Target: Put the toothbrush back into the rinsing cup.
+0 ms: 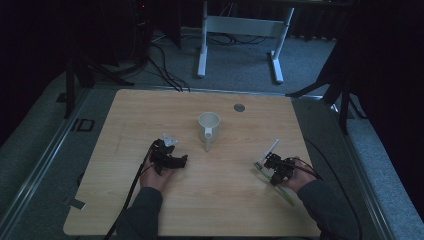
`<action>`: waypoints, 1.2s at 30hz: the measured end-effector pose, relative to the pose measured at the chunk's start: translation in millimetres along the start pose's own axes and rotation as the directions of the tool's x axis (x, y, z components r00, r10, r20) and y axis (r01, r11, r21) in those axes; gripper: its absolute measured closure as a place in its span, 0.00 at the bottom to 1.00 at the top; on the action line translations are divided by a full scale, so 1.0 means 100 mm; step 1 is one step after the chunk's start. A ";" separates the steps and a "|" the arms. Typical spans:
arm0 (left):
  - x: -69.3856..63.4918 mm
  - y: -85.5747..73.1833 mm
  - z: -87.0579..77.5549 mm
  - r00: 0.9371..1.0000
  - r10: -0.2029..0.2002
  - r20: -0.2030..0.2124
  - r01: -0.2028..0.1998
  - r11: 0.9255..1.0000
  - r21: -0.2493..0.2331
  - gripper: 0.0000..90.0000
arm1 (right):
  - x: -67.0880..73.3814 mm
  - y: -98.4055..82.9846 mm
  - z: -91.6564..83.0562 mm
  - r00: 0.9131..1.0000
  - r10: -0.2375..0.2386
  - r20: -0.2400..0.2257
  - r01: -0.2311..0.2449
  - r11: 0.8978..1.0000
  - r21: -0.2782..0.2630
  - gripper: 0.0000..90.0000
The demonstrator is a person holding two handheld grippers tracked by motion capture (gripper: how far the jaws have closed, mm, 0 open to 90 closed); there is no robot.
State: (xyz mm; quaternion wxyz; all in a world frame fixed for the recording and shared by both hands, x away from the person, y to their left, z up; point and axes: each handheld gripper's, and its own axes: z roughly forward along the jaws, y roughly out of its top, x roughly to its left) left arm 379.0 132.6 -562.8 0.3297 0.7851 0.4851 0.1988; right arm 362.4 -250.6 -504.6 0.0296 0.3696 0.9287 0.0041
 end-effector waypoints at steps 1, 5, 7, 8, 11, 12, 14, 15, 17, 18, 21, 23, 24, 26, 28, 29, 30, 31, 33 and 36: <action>0.00 0.00 0.00 1.000 -0.001 0.000 0.001 1.000 0.000 0.16 | -0.01 -0.01 -0.02 1.000 0.007 -0.004 -0.007 1.000 -0.013 0.91; 0.00 0.00 0.00 1.000 0.000 0.000 0.000 1.000 0.000 0.16 | -0.04 -0.03 -0.09 1.000 0.022 -0.014 -0.023 0.998 -0.061 0.91; 0.00 0.00 0.00 1.000 0.000 0.000 0.000 1.000 0.000 0.16 | -0.07 -0.04 -0.13 0.999 0.037 -0.023 -0.039 0.995 -0.092 0.91; 0.00 0.00 0.00 1.000 0.000 0.000 0.000 1.000 0.000 0.16 | -0.08 -0.04 -0.14 0.999 0.042 -0.026 -0.044 0.993 -0.107 0.91; 0.00 0.00 0.00 1.000 0.000 0.000 0.000 1.000 0.000 0.16 | -0.09 -0.04 -0.17 0.998 0.050 -0.034 -0.054 0.990 -0.132 0.91; 0.00 0.00 0.00 1.000 0.000 0.000 0.000 1.000 0.000 0.16 | -0.10 -0.04 -0.18 0.998 0.052 -0.036 -0.056 0.988 -0.141 0.91; 0.00 0.00 0.00 1.000 0.000 0.000 0.000 1.000 0.000 0.16 | -0.10 -0.03 -0.23 0.997 0.061 -0.041 -0.067 0.983 -0.172 0.91; 0.00 0.00 0.00 1.000 0.000 0.000 0.000 1.000 0.000 0.16 | -0.10 -0.03 -0.23 0.997 0.061 -0.041 -0.067 0.983 -0.172 0.91; 0.00 0.00 0.00 1.000 0.000 0.000 0.000 1.000 0.000 0.16 | -0.10 -0.02 -0.26 0.997 0.064 -0.040 -0.071 0.976 -0.206 0.91; 0.00 0.00 0.00 1.000 0.000 0.000 0.000 1.000 0.000 0.16 | -0.10 -0.02 -0.28 0.997 0.070 -0.040 -0.077 0.972 -0.221 0.91; 0.00 0.00 0.00 1.000 0.000 0.000 0.000 1.000 0.000 0.16 | -0.11 -0.01 -0.32 0.996 0.076 -0.044 -0.086 0.959 -0.271 0.91; 0.00 0.00 0.00 1.000 0.000 0.000 0.000 1.000 0.000 0.16 | -0.11 0.01 -0.35 0.995 0.084 -0.051 -0.095 0.949 -0.300 0.91; 0.00 0.00 0.00 1.000 0.000 0.000 0.000 1.000 0.000 0.16 | -0.11 0.02 -0.36 0.995 0.083 -0.051 -0.095 0.945 -0.312 0.91; 0.00 0.00 0.00 1.000 0.000 0.000 0.000 1.000 0.000 0.16 | -0.10 0.03 -0.38 0.995 0.088 -0.054 -0.101 0.935 -0.339 0.91; 0.00 0.00 0.00 1.000 0.000 0.000 0.000 1.000 0.000 0.16 | -0.10 0.04 -0.41 0.994 0.099 -0.054 -0.112 0.922 -0.370 0.91; 0.00 0.00 0.00 1.000 0.000 0.000 0.000 1.000 0.000 0.16 | -0.10 0.04 -0.43 0.993 0.107 -0.053 -0.119 0.912 -0.394 0.91; 0.00 0.00 0.00 1.000 0.000 0.000 0.000 1.000 0.000 0.16 | -0.11 0.04 -0.45 0.992 0.112 -0.054 -0.124 0.905 -0.406 0.91; 0.00 0.00 0.00 1.000 0.000 0.000 0.000 1.000 0.000 0.16 | -0.11 0.04 -0.46 0.991 0.119 -0.056 -0.132 0.896 -0.424 0.91; 0.00 0.00 0.00 1.000 0.000 0.000 0.000 1.000 0.000 0.16 | -0.11 0.04 -0.48 0.991 0.125 -0.056 -0.137 0.886 -0.443 0.91; 0.00 0.00 0.00 1.000 -0.001 -0.001 0.001 1.000 0.000 0.16 | -0.12 0.05 -0.51 0.989 0.137 -0.048 -0.143 0.866 -0.478 0.91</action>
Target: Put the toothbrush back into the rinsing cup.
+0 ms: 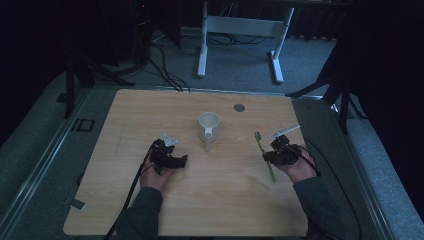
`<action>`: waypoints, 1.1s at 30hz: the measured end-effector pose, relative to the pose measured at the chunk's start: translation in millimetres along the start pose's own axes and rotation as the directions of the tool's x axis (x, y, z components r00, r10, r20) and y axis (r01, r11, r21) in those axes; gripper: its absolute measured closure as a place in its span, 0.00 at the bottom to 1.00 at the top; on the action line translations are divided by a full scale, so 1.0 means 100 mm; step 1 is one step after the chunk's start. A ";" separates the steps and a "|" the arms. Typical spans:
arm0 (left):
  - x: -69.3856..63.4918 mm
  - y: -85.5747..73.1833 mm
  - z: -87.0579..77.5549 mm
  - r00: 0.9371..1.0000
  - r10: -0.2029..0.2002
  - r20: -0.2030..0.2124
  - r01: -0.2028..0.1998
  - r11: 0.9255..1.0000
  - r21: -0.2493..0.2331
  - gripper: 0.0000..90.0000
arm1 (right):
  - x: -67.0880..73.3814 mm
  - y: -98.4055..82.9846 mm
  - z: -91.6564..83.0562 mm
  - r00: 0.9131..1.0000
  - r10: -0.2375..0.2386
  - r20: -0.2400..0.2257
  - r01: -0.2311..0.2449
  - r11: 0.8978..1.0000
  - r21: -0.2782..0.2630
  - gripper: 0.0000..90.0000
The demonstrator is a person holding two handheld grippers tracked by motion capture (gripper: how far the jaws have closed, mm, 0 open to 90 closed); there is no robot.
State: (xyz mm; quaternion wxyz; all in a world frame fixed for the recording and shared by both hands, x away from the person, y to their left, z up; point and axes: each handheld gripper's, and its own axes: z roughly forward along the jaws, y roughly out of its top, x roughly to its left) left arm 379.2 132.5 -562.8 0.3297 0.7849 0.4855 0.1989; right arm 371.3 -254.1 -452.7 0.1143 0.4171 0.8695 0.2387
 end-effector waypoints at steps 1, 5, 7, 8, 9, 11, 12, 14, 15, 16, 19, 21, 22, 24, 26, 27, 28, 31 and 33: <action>0.00 0.00 0.00 1.000 0.000 0.000 0.000 1.000 0.000 0.16 | 0.00 0.01 -0.01 1.000 0.003 0.012 -0.003 1.000 -0.028 0.91; 0.00 0.00 0.00 1.000 0.000 0.000 0.000 1.000 0.000 0.16 | -0.01 0.02 -0.03 1.000 0.009 0.029 -0.007 0.998 -0.064 0.91; 0.00 0.00 0.00 1.000 0.001 0.000 -0.001 1.000 0.000 0.16 | 0.00 0.03 -0.05 0.999 0.021 0.049 -0.016 0.994 -0.104 0.91; 0.00 0.00 0.00 1.000 0.000 0.000 0.000 1.000 0.000 0.16 | 0.00 0.03 -0.05 0.999 0.021 0.049 -0.016 0.994 -0.104 0.91; 0.00 0.00 0.00 1.000 0.000 0.000 0.000 1.000 0.000 0.16 | -0.01 0.04 -0.06 0.998 0.027 0.061 -0.019 0.991 -0.129 0.91; 0.00 0.00 0.00 1.000 0.000 0.000 0.000 1.000 -0.001 0.16 | -0.02 0.04 -0.08 0.997 0.043 0.067 -0.031 0.986 -0.162 0.91; 0.00 0.00 0.00 1.000 0.000 0.000 0.000 1.000 -0.001 0.16 | -0.02 0.04 -0.08 0.996 0.046 0.070 -0.033 0.984 -0.177 0.91; 0.00 0.00 0.00 1.000 0.000 0.000 0.000 1.000 -0.001 0.16 | -0.03 0.04 -0.10 0.996 0.054 0.076 -0.038 0.980 -0.198 0.91; 0.00 0.00 0.00 1.000 0.000 0.000 0.000 1.000 -0.001 0.16 | -0.03 0.04 -0.10 0.996 0.054 0.076 -0.038 0.980 -0.198 0.91; 0.00 0.00 0.00 1.000 -0.001 0.000 0.001 1.000 -0.001 0.16 | -0.04 0.03 -0.11 0.995 0.065 0.079 -0.046 0.974 -0.220 0.91; 0.00 0.00 0.00 1.000 0.000 0.000 0.000 1.000 -0.001 0.16 | -0.04 0.03 -0.11 0.994 0.072 0.077 -0.052 0.970 -0.237 0.91; 0.00 0.00 0.00 1.000 0.000 0.000 0.000 1.000 -0.001 0.16 | -0.04 0.03 -0.10 0.994 0.073 0.081 -0.051 0.969 -0.244 0.91; 0.00 0.00 0.00 1.000 -0.001 0.000 0.001 1.000 -0.001 0.16 | -0.04 0.03 -0.10 0.994 0.072 0.084 -0.049 0.967 -0.250 0.91; 0.00 0.00 0.00 1.000 -0.001 0.000 0.001 1.000 -0.002 0.16 | -0.04 0.03 -0.09 0.994 0.078 0.083 -0.053 0.962 -0.266 0.91; 0.00 0.00 0.00 1.000 -0.001 0.000 0.001 1.000 -0.002 0.16 | -0.04 0.03 -0.09 0.993 0.080 0.082 -0.054 0.960 -0.274 0.91; 0.00 0.00 0.00 1.000 -0.002 0.000 0.002 1.000 -0.002 0.16 | -0.05 0.03 -0.09 0.994 0.086 0.070 -0.061 0.951 -0.304 0.91; 0.00 0.00 0.00 1.000 -0.001 0.000 0.001 1.000 -0.002 0.16 | -0.05 0.02 -0.09 0.994 0.090 0.065 -0.066 0.947 -0.314 0.91; 0.00 0.00 0.00 1.000 -0.002 0.000 0.002 1.000 -0.002 0.16 | -0.05 0.02 -0.08 0.993 0.101 0.057 -0.075 0.938 -0.339 0.91; 0.00 0.00 0.00 1.000 -0.002 0.000 0.002 1.000 -0.002 0.16 | -0.05 0.02 -0.08 0.993 0.105 0.052 -0.081 0.933 -0.352 0.91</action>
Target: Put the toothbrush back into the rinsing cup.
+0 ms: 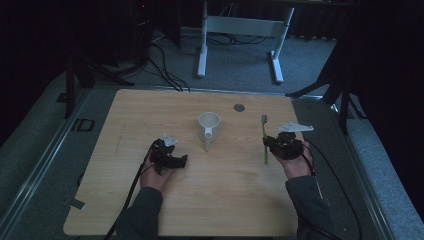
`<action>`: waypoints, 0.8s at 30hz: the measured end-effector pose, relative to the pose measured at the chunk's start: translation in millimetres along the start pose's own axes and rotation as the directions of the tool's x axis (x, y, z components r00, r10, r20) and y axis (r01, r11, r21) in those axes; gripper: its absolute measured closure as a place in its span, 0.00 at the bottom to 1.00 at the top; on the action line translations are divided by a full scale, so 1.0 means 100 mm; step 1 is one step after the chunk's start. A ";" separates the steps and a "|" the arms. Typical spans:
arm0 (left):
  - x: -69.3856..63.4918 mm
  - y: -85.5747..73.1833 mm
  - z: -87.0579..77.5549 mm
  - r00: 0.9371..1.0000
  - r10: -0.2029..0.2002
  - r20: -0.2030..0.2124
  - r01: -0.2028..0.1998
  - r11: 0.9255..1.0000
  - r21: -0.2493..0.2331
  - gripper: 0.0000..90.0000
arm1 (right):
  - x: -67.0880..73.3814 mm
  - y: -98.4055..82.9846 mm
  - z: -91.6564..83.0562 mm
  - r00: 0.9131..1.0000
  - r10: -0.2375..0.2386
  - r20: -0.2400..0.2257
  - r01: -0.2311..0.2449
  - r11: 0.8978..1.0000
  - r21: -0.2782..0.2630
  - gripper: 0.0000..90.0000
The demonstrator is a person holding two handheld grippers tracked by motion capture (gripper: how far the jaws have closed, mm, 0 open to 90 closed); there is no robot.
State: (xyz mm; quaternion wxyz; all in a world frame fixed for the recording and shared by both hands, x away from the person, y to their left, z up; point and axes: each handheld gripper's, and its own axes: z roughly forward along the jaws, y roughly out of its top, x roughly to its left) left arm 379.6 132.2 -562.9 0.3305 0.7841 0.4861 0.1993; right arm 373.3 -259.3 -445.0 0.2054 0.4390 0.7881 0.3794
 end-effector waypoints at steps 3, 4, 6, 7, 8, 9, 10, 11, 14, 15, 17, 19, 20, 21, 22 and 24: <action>0.00 0.00 0.00 1.000 0.000 0.000 0.000 1.000 0.000 0.16 | 0.00 0.01 0.01 1.000 0.003 -0.010 -0.003 1.000 0.000 0.91; 0.00 0.00 0.00 1.000 0.000 0.000 0.000 1.000 0.000 0.16 | 0.01 0.01 0.02 1.000 0.000 -0.011 0.000 1.000 -0.001 0.91; 0.00 0.00 0.00 1.000 0.000 0.000 0.000 1.000 0.000 0.16 | 0.01 0.02 0.03 1.000 -0.003 -0.012 0.003 1.000 -0.001 0.91; 0.00 0.00 0.00 1.000 0.000 0.000 0.000 1.000 0.000 0.16 | 0.02 0.03 0.03 1.000 -0.003 -0.013 0.003 1.000 -0.006 0.91; 0.00 0.00 0.00 1.000 0.000 0.000 0.000 1.000 0.001 0.16 | 0.03 0.03 0.03 1.000 -0.003 -0.013 0.003 1.000 -0.011 0.91; 0.00 0.00 0.00 1.000 0.000 0.000 0.000 1.000 0.001 0.16 | 0.03 0.04 0.04 1.000 -0.001 -0.014 0.001 1.000 -0.016 0.91; 0.00 0.00 0.00 1.000 0.000 0.000 0.000 1.000 0.001 0.16 | 0.04 0.04 0.04 1.000 -0.001 -0.015 0.001 1.000 -0.024 0.91; 0.00 0.00 0.00 1.000 0.000 -0.001 0.000 1.000 0.002 0.16 | 0.04 0.05 0.04 1.000 -0.003 -0.015 0.003 1.000 -0.030 0.91; 0.00 0.01 0.00 1.000 0.002 -0.001 -0.002 1.000 0.004 0.16 | 0.06 0.07 0.06 1.000 -0.005 -0.015 0.004 0.999 -0.040 0.91; 0.00 0.01 0.00 1.000 0.001 -0.001 -0.001 1.000 0.004 0.16 | 0.07 0.08 0.06 1.000 -0.002 -0.015 0.001 0.999 -0.047 0.91; 0.00 0.01 0.00 1.000 0.002 0.000 -0.002 1.000 0.004 0.16 | 0.08 0.09 0.06 1.000 0.003 -0.016 -0.004 0.998 -0.061 0.91; 0.00 0.01 0.00 1.000 0.001 0.000 -0.001 1.000 0.003 0.16 | 0.08 0.11 0.06 1.000 0.003 -0.016 -0.004 0.997 -0.073 0.91; 0.00 0.01 0.00 1.000 0.002 0.000 -0.002 1.000 0.004 0.16 | 0.08 0.11 0.06 1.000 0.004 -0.017 -0.006 0.997 -0.080 0.91; 0.00 0.01 0.00 1.000 0.002 0.000 -0.002 1.000 0.004 0.16 | 0.08 0.11 0.06 1.000 0.004 -0.017 -0.006 0.997 -0.080 0.91; 0.00 0.01 0.00 1.000 0.002 0.000 -0.002 1.000 0.004 0.16 | 0.08 0.12 0.06 1.000 0.007 -0.019 -0.009 0.996 -0.086 0.91; 0.00 0.01 0.00 1.000 0.001 0.000 -0.001 1.000 0.003 0.16 | 0.08 0.12 0.06 1.000 0.018 -0.025 -0.020 0.994 -0.104 0.91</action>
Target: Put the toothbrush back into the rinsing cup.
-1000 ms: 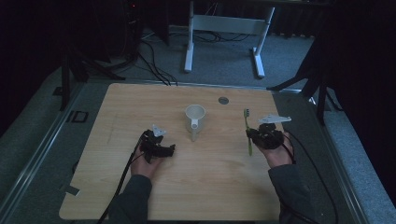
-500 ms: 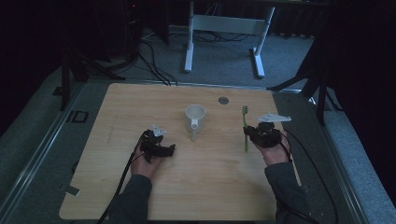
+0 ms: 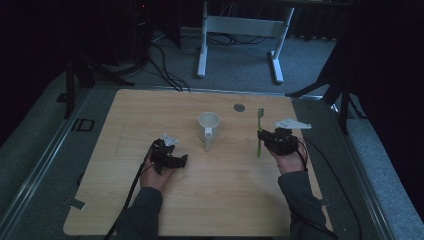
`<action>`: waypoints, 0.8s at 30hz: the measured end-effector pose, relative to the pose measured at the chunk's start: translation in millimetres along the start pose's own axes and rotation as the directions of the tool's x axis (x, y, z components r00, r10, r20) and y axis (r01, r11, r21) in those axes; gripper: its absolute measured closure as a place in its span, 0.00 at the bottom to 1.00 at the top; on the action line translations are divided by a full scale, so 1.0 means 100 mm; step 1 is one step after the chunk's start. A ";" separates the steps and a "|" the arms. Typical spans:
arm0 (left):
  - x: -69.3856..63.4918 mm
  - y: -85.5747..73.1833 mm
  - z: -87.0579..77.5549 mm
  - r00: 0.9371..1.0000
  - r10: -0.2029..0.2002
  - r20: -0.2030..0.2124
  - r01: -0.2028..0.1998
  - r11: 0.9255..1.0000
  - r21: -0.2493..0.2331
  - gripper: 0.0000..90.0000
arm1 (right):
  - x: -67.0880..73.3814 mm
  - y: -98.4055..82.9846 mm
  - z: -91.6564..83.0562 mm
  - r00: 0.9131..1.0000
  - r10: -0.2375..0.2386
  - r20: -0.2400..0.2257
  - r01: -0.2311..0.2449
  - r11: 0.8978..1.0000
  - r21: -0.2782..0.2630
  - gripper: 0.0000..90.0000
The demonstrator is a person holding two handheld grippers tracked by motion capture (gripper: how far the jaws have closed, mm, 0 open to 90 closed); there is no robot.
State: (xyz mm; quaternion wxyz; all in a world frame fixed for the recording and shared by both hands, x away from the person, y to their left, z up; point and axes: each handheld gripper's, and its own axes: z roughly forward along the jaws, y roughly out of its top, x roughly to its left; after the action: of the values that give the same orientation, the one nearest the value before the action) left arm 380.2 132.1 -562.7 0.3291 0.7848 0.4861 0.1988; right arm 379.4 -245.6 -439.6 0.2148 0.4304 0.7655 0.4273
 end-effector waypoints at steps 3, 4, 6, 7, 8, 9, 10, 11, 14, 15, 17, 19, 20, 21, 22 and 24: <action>0.00 0.00 0.00 1.000 0.000 0.000 0.000 1.000 0.000 0.16 | 0.00 0.00 0.02 1.000 0.013 -0.004 -0.013 1.000 -0.019 0.91; 0.00 0.00 0.00 1.000 -0.001 0.000 0.001 1.000 -0.001 0.16 | 0.00 0.01 0.02 1.000 0.015 -0.004 -0.015 1.000 -0.022 0.91; 0.00 0.00 0.00 1.000 -0.002 0.000 0.002 1.000 -0.002 0.16 | 0.01 0.01 0.03 1.000 0.017 -0.005 -0.018 0.999 -0.031 0.91; 0.00 0.00 0.00 1.000 -0.003 0.000 0.003 1.000 -0.002 0.16 | 0.01 0.02 0.03 1.000 0.019 -0.006 -0.019 0.999 -0.035 0.91; 0.00 0.00 0.00 1.000 -0.003 0.000 0.003 1.000 -0.002 0.16 | 0.02 0.02 0.03 1.000 0.019 -0.005 -0.019 0.999 -0.039 0.91; 0.00 0.00 0.00 1.000 -0.003 0.000 0.003 1.000 -0.003 0.16 | 0.02 0.02 0.03 1.000 0.020 -0.006 -0.020 0.999 -0.043 0.91; 0.00 0.00 0.00 1.000 -0.003 0.000 0.003 1.000 -0.002 0.16 | 0.02 0.03 0.03 1.000 0.021 -0.005 -0.021 0.999 -0.047 0.91; 0.00 0.00 0.00 1.000 -0.001 0.000 0.001 1.000 -0.001 0.16 | 0.03 0.03 0.03 1.000 0.019 -0.005 -0.019 0.998 -0.051 0.91; 0.00 0.00 0.00 1.000 -0.002 0.000 0.002 1.000 -0.001 0.16 | 0.04 0.05 0.04 1.000 0.019 -0.008 -0.019 0.998 -0.064 0.91; 0.00 0.00 0.00 1.000 -0.001 0.000 0.001 1.000 -0.001 0.16 | 0.05 0.06 0.04 1.000 0.021 -0.008 -0.022 0.997 -0.068 0.91; 0.00 0.00 0.00 1.000 -0.001 -0.001 0.001 1.000 -0.001 0.16 | 0.06 0.07 0.04 1.000 0.021 -0.010 -0.022 0.997 -0.076 0.91; 0.00 0.00 0.00 1.000 -0.001 -0.001 0.001 1.000 -0.001 0.16 | 0.07 0.08 0.05 1.000 0.020 -0.012 -0.021 0.997 -0.079 0.91; 0.00 0.00 0.00 1.000 -0.001 0.000 0.001 1.000 -0.001 0.16 | 0.07 0.08 0.06 1.000 0.019 -0.011 -0.020 0.997 -0.080 0.91; 0.00 0.00 0.00 1.000 -0.001 0.000 0.001 1.000 -0.001 0.16 | 0.08 0.08 0.06 1.000 0.018 -0.012 -0.019 0.996 -0.083 0.91; 0.00 0.00 0.00 1.000 -0.001 0.000 0.001 1.000 0.000 0.16 | 0.08 0.08 0.07 1.000 0.016 -0.013 -0.017 0.996 -0.086 0.91; 0.00 0.00 0.00 1.000 -0.001 0.000 0.001 1.000 0.000 0.16 | 0.10 0.09 0.07 1.000 0.019 -0.015 -0.020 0.996 -0.091 0.91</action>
State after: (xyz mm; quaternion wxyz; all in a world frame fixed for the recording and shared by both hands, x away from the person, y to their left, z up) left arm 380.4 132.0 -562.7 0.3291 0.7846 0.4864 0.1989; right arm 383.4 -231.8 -435.9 0.2245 0.4246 0.7425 0.4670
